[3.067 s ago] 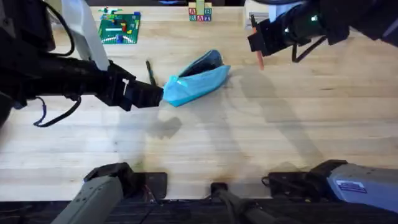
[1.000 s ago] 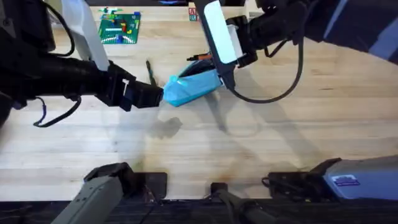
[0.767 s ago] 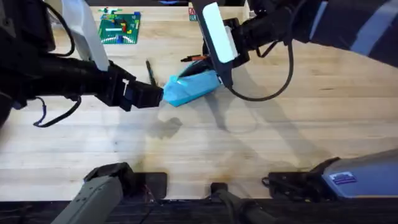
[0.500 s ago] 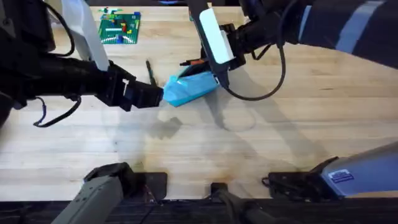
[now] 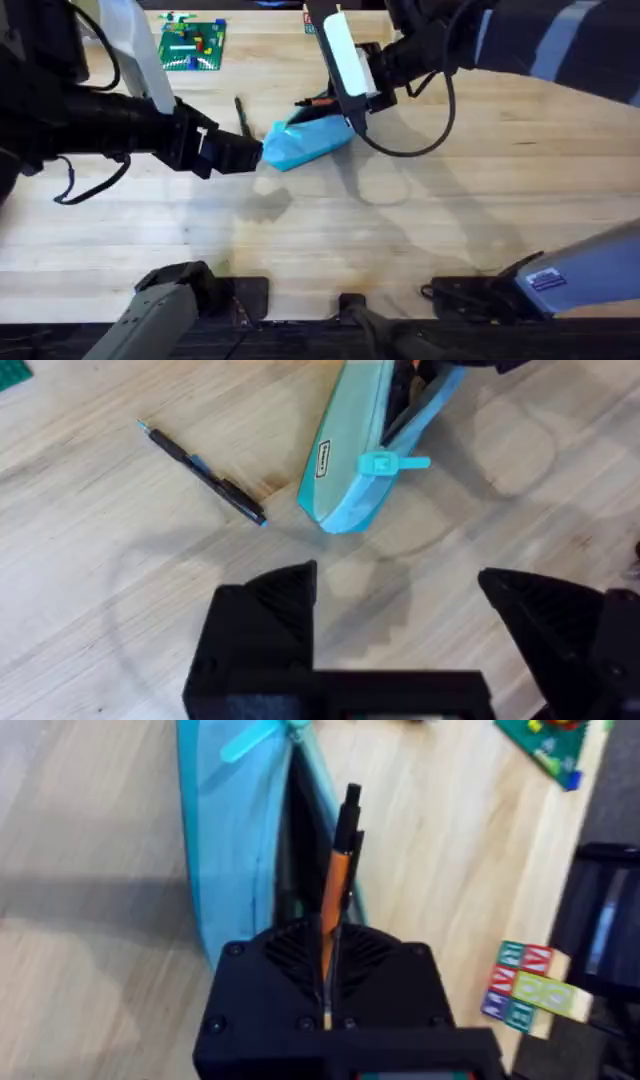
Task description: Unzip the bag, pick up the pens from the table one at a time and place them inside, then zip the bag closed.
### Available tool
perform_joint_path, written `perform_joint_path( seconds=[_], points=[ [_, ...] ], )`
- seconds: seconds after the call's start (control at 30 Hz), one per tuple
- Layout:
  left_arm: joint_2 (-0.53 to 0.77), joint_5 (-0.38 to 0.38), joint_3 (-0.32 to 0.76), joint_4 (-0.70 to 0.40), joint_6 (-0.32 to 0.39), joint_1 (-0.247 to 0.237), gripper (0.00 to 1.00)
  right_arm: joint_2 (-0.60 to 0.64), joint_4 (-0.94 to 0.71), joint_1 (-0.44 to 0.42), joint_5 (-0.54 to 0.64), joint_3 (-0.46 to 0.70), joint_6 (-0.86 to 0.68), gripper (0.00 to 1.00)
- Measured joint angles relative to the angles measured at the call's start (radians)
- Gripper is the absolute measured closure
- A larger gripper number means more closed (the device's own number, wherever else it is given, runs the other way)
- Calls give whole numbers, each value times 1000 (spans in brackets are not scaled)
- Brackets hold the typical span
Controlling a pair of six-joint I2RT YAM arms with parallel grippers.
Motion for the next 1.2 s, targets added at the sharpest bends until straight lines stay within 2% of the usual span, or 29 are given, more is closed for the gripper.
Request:
perform_joint_path(
  seconds=[0.73, 0.93, 1.0, 1.03, 1.07, 1.2],
  points=[
    [0, 0, 0, 0, 0, 0, 5, 83, -14, 3, -13, 2, 8, 969],
    [0, 0, 0, 0, 0, 0, 5, 83, -15, 26, -12, 2, 8, 934],
    [0, 0, 0, 0, 0, 0, 5, 83, -15, 34, -13, 2, 9, 888],
    [0, 0, 0, 0, 0, 0, 6, 83, -15, 34, -13, 2, 12, 834],
    [0, 0, 0, 0, 0, 0, 5, 83, -14, 34, -13, 2, 14, 721],
    [0, 0, 0, 0, 0, 0, 5, 83, -9, 34, -14, 4, 17, 141]
  ],
)
